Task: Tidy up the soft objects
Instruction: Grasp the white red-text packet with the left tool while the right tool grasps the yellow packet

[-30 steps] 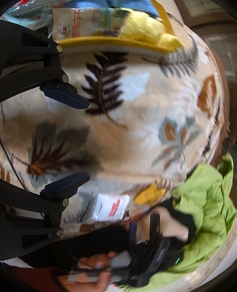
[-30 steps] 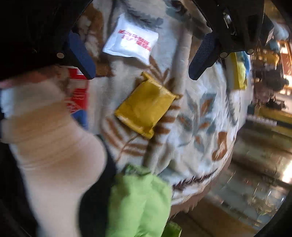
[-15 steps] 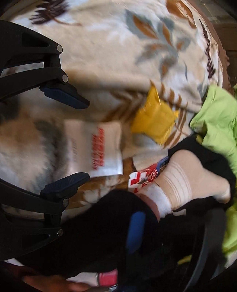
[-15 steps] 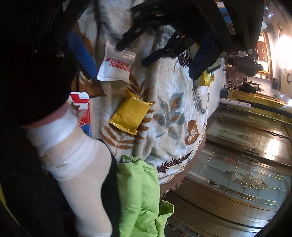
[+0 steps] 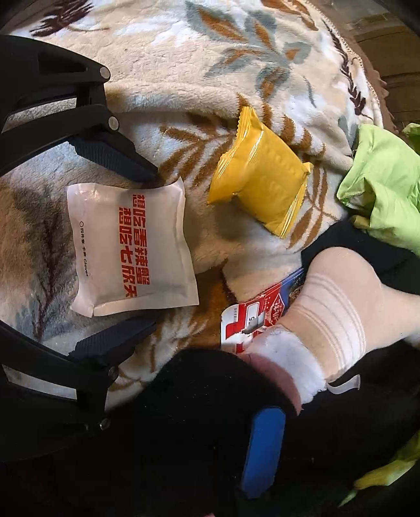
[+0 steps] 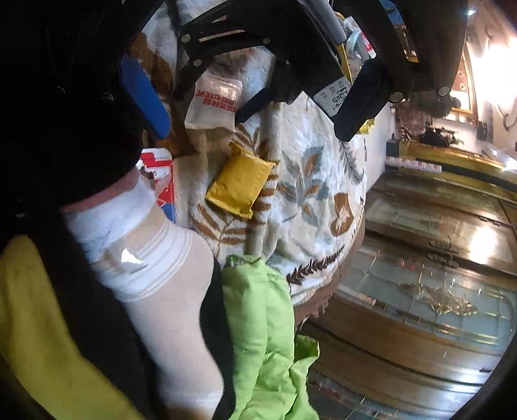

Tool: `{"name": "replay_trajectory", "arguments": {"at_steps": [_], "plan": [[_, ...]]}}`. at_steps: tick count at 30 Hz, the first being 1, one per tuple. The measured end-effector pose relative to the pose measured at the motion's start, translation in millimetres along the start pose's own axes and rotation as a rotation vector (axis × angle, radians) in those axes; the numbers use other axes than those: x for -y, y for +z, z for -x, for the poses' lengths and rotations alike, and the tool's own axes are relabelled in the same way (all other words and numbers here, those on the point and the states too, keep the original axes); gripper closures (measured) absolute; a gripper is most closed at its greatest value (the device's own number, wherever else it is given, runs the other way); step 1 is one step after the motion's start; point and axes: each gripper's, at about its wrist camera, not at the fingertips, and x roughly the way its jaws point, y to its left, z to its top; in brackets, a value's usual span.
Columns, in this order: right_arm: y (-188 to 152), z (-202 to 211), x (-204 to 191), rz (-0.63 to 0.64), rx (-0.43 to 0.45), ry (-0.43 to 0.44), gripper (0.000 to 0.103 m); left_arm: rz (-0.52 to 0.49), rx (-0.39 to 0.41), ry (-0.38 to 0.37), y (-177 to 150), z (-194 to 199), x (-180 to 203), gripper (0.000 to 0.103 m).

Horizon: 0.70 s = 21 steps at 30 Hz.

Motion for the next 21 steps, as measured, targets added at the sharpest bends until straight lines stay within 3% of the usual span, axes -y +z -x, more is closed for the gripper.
{"name": "replay_trajectory", "arguments": {"at_steps": [1, 2, 5, 12, 21], "plan": [[-1, -1, 0, -0.005, -0.01, 0.006, 0.0, -0.005, -0.001, 0.023, 0, -1, 1, 0.031], [-1, -2, 1, -0.01, -0.013, 0.011, 0.0, -0.009, 0.001, 0.06, -2, 1, 1, 0.046], [-1, -1, 3, -0.015, 0.009, -0.012, 0.0, 0.021, -0.001, 0.013, -5, 7, -13, 0.052], [-4, -28, -15, 0.069, -0.039, -0.047, 0.0, 0.133, 0.018, -0.064, -26, 33, -48, 0.055], [9, -91, -19, 0.0, -0.114, -0.074, 0.0, 0.154, 0.063, -0.001, -67, 82, -82, 0.055]]}}
